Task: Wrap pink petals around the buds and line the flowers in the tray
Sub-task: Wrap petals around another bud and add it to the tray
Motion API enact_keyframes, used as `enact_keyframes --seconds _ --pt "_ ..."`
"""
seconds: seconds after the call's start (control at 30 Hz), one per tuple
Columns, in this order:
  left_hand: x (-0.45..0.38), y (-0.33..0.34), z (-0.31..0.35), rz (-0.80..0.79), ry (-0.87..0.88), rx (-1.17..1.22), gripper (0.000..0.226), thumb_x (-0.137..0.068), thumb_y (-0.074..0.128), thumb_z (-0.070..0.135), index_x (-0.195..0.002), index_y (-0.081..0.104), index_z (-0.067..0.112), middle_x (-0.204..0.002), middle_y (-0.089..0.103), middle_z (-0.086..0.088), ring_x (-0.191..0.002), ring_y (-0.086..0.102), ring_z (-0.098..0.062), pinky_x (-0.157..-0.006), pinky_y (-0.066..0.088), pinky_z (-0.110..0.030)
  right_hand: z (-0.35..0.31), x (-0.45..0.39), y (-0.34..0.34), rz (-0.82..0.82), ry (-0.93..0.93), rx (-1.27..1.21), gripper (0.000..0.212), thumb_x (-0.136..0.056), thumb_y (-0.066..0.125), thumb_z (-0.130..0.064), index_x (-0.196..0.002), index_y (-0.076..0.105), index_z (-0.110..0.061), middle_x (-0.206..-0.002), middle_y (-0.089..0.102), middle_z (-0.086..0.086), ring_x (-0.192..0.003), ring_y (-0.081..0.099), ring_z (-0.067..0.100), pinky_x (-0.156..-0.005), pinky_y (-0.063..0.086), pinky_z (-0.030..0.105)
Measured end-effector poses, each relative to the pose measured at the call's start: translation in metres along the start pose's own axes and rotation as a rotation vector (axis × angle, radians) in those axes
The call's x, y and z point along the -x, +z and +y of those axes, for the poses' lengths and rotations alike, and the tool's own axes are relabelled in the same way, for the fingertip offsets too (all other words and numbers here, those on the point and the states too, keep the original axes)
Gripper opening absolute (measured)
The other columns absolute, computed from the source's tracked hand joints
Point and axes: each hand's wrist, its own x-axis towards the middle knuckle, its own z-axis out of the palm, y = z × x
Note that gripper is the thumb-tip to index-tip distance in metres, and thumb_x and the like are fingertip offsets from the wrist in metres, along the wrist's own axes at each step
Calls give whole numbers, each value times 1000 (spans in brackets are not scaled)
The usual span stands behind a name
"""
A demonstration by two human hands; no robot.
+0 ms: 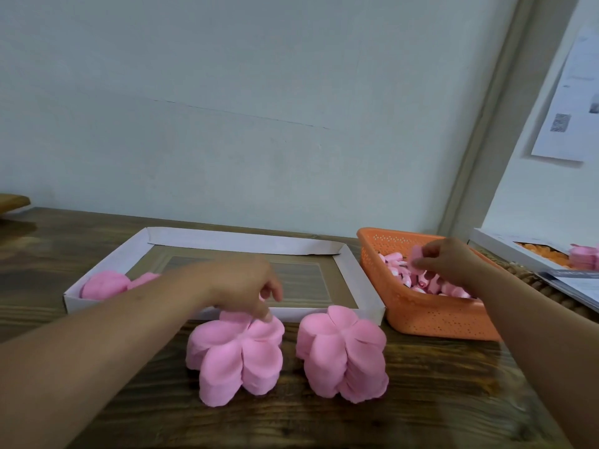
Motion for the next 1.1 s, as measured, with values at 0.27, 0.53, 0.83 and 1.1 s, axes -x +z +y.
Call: enact_keyframes --seconds 0.27,0.53,0.83,1.1 --pt "8 16 3 -13 44 -75 25 -85 64 30 -110 66 31 -99 64 8 -84 57 -11 -69 49 -26 4 6 1 100 -11 -64 14 -81 70 -12 -70 67 -3 -68 67 20 -48 53 20 -52 45 26" --pt "11 21 9 138 83 -69 8 -85 57 15 -89 61 20 -86 62 1 -72 51 -13 -54 31 -22 11 8 -6 129 -4 -93 11 -78 72 -10 -72 68 -2 -69 67 19 -60 58 24 -65 51 37" --pt "13 19 10 192 73 -63 13 -82 61 14 -71 54 17 -68 51 2 -59 39 -11 -51 25 -23 15 9 -5 127 0 -112 11 -77 72 -10 -71 68 -2 -68 68 18 -61 61 26 -66 54 41" --pt "21 8 -2 147 47 242 16 -79 59 13 -71 53 25 -72 58 4 -59 44 -6 -56 37 -23 17 10 -6 139 -24 -140 17 -79 69 -10 -71 64 4 -71 66 25 -59 55 25 -60 47 35"
